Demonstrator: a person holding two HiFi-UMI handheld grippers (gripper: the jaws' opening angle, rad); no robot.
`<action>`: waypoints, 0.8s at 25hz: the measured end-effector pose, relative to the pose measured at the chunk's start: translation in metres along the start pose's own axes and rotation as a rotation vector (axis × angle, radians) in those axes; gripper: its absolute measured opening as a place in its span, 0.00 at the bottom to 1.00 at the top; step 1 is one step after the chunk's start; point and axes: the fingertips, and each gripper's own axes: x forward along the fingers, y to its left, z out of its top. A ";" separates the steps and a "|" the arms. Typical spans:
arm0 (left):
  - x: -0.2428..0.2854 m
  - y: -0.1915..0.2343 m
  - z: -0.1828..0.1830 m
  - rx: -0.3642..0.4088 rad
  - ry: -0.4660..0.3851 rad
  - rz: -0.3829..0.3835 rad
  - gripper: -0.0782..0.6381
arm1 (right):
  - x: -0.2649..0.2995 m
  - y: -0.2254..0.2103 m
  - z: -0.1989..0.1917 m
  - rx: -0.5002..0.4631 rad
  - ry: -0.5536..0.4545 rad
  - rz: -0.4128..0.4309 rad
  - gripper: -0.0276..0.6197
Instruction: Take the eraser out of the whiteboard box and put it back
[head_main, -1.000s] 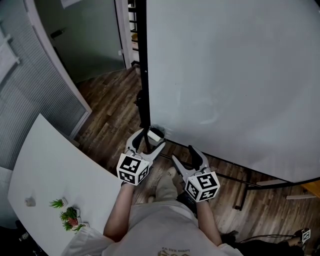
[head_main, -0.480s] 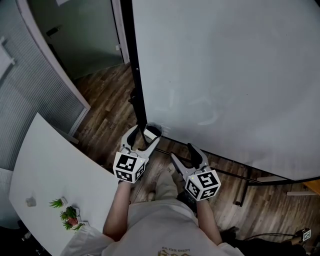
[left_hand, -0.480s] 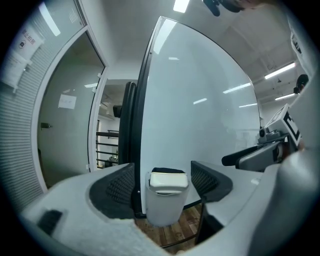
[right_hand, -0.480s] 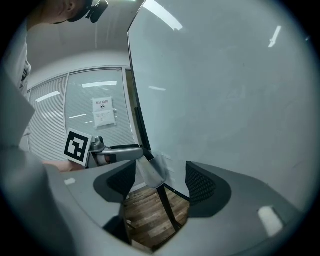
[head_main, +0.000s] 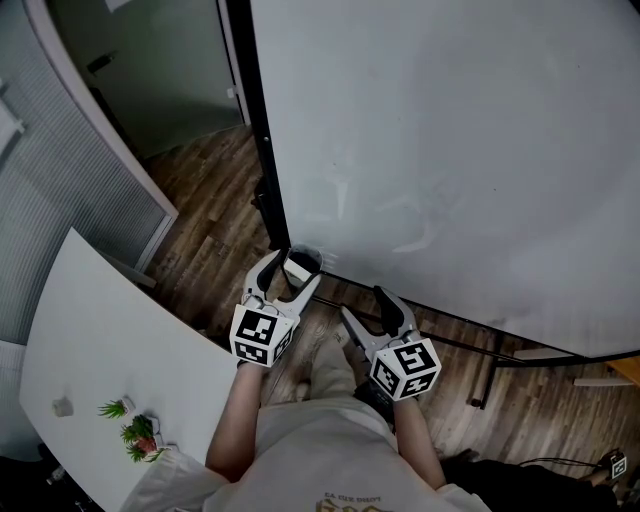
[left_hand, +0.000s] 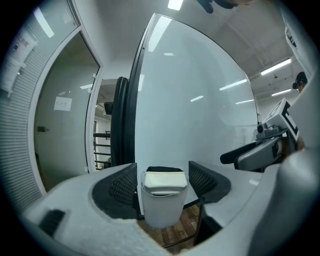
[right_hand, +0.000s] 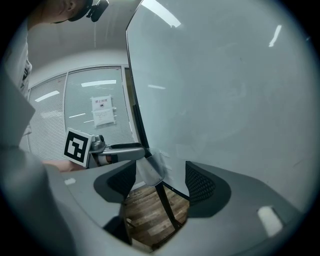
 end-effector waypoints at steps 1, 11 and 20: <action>0.000 0.000 0.000 0.001 0.001 -0.001 0.55 | 0.000 0.000 0.000 0.001 0.001 -0.001 0.52; 0.006 -0.002 -0.002 0.010 0.006 -0.004 0.51 | 0.001 -0.004 -0.002 0.006 0.012 0.001 0.51; 0.009 -0.001 -0.002 0.035 -0.005 0.008 0.48 | 0.003 -0.009 -0.003 0.007 0.018 -0.005 0.50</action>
